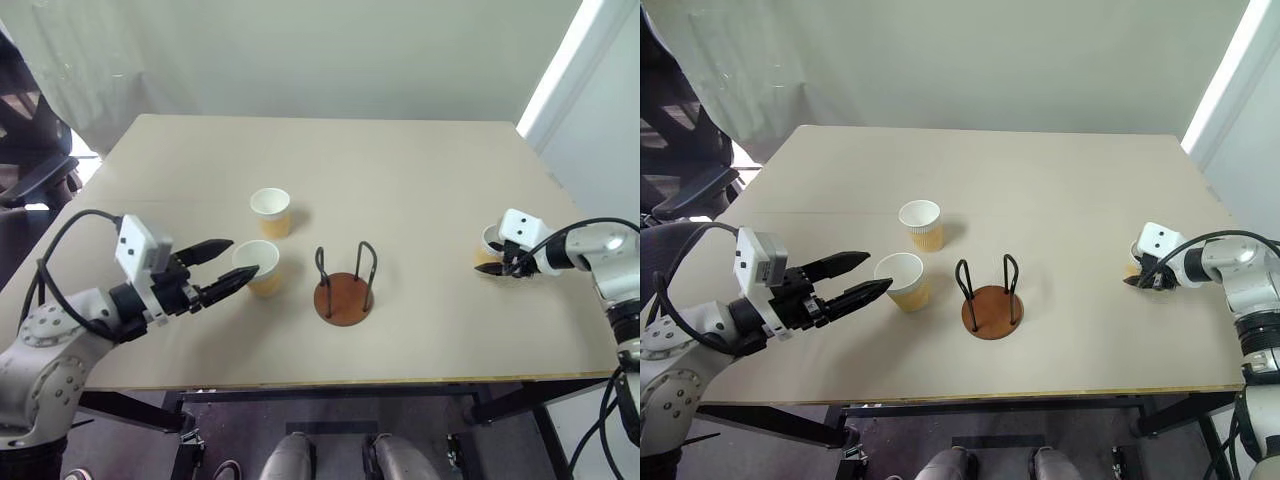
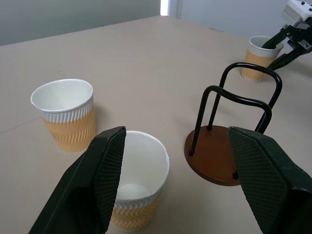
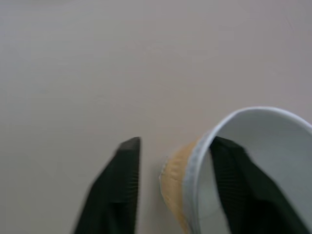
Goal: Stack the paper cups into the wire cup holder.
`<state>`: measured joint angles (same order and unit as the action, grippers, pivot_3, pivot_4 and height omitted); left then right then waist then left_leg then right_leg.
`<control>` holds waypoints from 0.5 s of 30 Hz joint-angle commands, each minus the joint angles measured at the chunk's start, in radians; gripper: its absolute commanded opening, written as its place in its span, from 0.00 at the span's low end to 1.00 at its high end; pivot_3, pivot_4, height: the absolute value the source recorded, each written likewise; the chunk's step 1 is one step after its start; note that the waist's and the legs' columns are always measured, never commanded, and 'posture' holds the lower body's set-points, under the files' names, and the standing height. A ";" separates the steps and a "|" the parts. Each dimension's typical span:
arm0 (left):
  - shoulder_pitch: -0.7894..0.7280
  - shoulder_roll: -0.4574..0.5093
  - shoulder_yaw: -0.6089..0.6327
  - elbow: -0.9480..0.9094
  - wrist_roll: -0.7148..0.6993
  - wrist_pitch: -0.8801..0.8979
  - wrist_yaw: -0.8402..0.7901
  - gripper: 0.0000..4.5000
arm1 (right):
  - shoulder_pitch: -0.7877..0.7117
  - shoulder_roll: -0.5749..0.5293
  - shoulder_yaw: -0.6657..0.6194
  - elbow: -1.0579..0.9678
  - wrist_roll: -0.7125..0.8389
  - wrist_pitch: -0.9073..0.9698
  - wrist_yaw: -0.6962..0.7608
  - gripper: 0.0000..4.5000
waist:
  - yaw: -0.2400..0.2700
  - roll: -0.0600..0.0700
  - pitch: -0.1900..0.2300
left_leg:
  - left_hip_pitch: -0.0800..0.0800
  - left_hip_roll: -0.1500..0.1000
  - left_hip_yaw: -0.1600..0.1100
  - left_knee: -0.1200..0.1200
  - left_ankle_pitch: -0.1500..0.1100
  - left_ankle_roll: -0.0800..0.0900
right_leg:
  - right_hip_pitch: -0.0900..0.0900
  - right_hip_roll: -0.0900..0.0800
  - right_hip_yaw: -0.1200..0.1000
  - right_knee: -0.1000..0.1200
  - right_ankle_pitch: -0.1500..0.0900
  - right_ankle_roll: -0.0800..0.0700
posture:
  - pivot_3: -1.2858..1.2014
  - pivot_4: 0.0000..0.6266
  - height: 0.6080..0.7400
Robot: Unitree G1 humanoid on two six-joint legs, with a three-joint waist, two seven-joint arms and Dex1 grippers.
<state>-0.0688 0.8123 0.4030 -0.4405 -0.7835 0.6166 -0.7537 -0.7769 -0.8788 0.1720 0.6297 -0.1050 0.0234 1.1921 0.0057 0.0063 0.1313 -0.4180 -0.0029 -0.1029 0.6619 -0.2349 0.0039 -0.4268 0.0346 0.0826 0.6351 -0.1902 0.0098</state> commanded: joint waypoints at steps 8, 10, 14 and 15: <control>0.004 0.002 0.033 -0.044 -0.012 -0.004 0.012 0.80 | -0.040 -0.019 -0.028 0.007 0.005 -0.028 0.017 0.01 | 0.000 0.000 0.000 | 0.000 0.000 0.000 0.000 0.000 0.000 | 0.000 0.000 0.000 0.000 0.000 0.000 | 0.52 0.24 1.00; 0.003 0.004 0.033 -0.041 -0.013 -0.005 0.010 0.80 | -0.039 -0.031 -0.044 -0.037 0.031 -0.011 0.047 0.01 | 0.000 0.000 0.000 | 0.000 0.000 0.000 0.000 0.000 0.000 | 0.000 0.000 0.000 0.000 0.000 0.000 | 0.52 0.24 1.00; 0.005 0.023 0.045 -0.037 -0.030 0.000 -0.019 0.80 | -0.045 -0.057 -0.089 -0.187 0.121 0.062 0.123 0.01 | -0.001 0.001 0.000 | 0.000 0.000 0.000 0.000 0.000 0.000 | 0.000 0.000 0.000 0.000 -0.001 -0.003 | 0.52 0.24 1.00; 0.008 0.031 0.049 -0.042 -0.041 0.007 -0.033 0.80 | -0.051 -0.060 -0.105 -0.244 0.159 0.097 0.144 0.01 | -0.001 0.000 0.000 | 0.000 0.000 0.000 -0.001 0.000 -0.001 | 0.000 0.000 0.000 0.000 -0.002 -0.004 | 0.52 0.24 1.00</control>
<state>-0.0611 0.8224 0.4123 -0.4540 -0.7997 0.6191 -0.7644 -0.7970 -0.9120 0.1285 0.4878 -0.0167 0.0774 1.3002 0.0049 0.0067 0.1316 -0.4181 -0.0029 -0.1027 0.6610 -0.2351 0.0032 -0.4273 0.0346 0.0826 0.6351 -0.1931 0.0048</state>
